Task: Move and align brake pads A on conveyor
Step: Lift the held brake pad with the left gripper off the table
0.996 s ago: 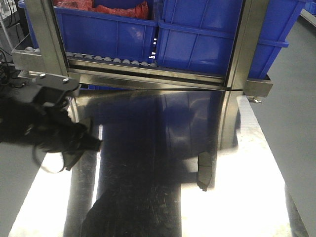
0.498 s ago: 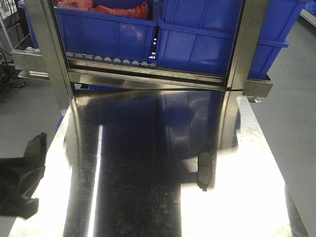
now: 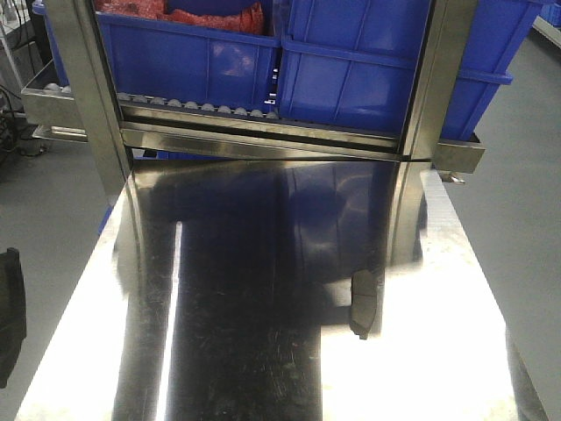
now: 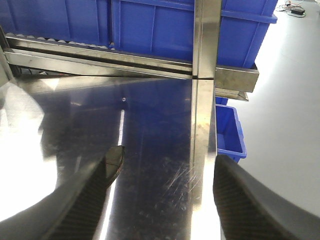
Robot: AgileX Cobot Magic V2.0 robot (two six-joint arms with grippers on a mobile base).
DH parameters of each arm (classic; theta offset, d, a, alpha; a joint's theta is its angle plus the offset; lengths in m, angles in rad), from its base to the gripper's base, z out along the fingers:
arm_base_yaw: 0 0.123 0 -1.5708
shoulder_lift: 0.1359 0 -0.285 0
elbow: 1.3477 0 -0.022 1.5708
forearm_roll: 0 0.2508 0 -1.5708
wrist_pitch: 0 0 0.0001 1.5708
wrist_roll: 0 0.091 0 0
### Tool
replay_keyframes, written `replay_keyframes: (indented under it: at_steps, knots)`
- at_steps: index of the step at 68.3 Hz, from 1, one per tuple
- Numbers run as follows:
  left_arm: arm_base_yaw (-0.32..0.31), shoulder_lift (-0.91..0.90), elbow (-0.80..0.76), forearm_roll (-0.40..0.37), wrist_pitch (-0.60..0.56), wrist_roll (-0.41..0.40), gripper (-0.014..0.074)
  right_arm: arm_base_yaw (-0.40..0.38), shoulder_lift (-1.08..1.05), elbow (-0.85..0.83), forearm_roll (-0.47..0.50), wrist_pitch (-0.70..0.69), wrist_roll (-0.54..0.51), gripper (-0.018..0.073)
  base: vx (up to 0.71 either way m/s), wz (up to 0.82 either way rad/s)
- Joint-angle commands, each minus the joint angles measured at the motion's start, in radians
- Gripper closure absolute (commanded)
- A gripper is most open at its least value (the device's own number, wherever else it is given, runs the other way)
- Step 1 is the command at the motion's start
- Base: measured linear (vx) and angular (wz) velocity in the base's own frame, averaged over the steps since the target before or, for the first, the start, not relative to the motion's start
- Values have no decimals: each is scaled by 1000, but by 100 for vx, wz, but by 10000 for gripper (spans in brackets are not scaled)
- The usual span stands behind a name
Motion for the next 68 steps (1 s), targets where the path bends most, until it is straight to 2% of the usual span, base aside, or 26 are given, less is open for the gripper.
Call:
replay_keyframes:
  at_steps: [1,68]
  knots:
    - [-4,0,-28,1,-88,-1,603,-6,9,-26,-7,-69,-8,106,0,0]
    - [-4,0,-28,1,-87,-1,603,-6,10,-26,5,-66,-4,106,0,0]
